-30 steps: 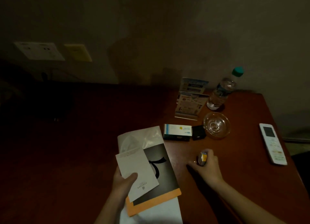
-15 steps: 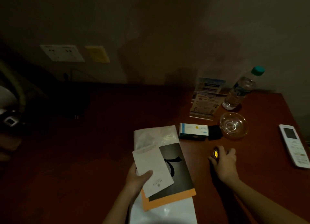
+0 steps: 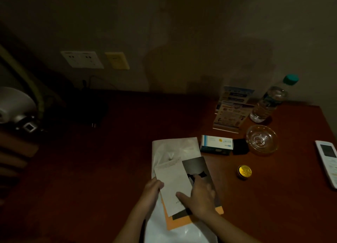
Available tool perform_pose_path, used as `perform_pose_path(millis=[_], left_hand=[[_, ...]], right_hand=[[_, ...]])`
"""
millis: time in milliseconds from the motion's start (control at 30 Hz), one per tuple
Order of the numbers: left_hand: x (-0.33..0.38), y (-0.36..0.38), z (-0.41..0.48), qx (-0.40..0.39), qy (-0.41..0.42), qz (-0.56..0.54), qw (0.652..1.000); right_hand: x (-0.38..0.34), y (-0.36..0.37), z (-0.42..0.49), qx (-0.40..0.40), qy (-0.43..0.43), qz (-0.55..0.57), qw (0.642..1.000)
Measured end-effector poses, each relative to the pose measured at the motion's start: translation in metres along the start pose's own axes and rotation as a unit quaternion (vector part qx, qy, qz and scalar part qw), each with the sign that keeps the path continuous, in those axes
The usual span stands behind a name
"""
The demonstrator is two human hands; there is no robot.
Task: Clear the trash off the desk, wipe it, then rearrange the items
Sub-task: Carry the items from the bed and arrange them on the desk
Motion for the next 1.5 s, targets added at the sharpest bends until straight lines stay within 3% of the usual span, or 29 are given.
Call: perform_pose_path(millis=[333, 533, 767, 900, 1000, 1133, 1267, 1500], left_hand=[[-0.01, -0.002, 0.0, -0.014, -0.021, -0.013, 1.0], [-0.013, 0.001, 0.001, -0.026, -0.029, 0.005, 0.999], [-0.014, 0.003, 0.004, 0.065, 0.016, 0.082, 0.994], [-0.014, -0.033, 0.006, 0.136, 0.022, 0.075, 0.988], [-0.012, -0.062, -0.002, 0.14, 0.045, 0.098, 0.984], [-0.016, -0.107, -0.007, 0.17, 0.064, 0.09, 0.979], [-0.019, -0.164, 0.0, 0.16, 0.071, 0.031, 0.984], [-0.018, -0.276, 0.019, 0.111, 0.084, 0.062, 0.988]], right_hand=[[0.003, 0.015, 0.004, 0.001, 0.055, 0.054, 0.997], [0.022, -0.008, -0.004, 0.052, 0.043, 0.184, 0.981], [0.056, -0.038, -0.009, 0.105, 0.087, 0.257, 0.957], [0.046, -0.029, -0.001, 0.064, 0.074, 0.255, 0.962], [0.026, -0.01, 0.0, 0.024, 0.064, 0.267, 0.961], [-0.01, 0.016, -0.008, 0.033, 0.071, 0.287, 0.955], [-0.051, 0.057, -0.01, 0.023, 0.067, 0.288, 0.955], [-0.143, 0.135, -0.022, 0.031, 0.063, 0.3, 0.951]])
Point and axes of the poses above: each hand's wrist, its own z-axis towards the middle knuckle, its own y-axis out of the palm, x = y × z, the point moved 3 cm from there along z, towards the middle knuckle, and after that the axes turned 7 degrees about z, right-handed, at the moved point
